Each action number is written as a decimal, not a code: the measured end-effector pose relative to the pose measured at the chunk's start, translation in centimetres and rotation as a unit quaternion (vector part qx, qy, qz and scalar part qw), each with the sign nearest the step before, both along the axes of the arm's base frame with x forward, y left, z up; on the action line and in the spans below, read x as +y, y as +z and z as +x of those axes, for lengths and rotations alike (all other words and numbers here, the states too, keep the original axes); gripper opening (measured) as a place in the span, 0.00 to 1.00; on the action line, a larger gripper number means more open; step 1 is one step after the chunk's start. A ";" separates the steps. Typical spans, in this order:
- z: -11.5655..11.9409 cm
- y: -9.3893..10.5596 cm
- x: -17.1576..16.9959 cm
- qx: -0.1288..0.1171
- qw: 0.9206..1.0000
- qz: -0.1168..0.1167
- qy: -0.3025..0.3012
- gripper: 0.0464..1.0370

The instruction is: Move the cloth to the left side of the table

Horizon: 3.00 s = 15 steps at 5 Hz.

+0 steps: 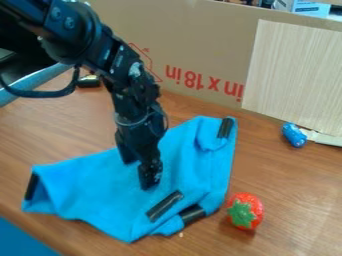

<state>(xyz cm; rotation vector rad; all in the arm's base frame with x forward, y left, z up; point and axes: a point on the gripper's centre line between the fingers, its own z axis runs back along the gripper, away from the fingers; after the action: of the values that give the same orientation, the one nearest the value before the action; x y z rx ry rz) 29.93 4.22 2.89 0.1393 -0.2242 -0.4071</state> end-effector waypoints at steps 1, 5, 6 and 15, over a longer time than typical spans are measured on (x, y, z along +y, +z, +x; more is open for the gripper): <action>3.3 0.1 1.5 -0.020 0.999 0.003 0.034 0.96; 5.7 -0.3 2.9 -0.026 0.997 -0.011 0.078 0.96; 1.7 -0.3 1.0 -0.015 0.999 -0.012 0.038 0.96; 6.2 -0.3 5.0 -0.006 0.991 -0.017 0.135 0.97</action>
<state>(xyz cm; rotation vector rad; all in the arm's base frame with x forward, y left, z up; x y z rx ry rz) 36.09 9.24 2.55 0.1362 -0.2214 -0.1330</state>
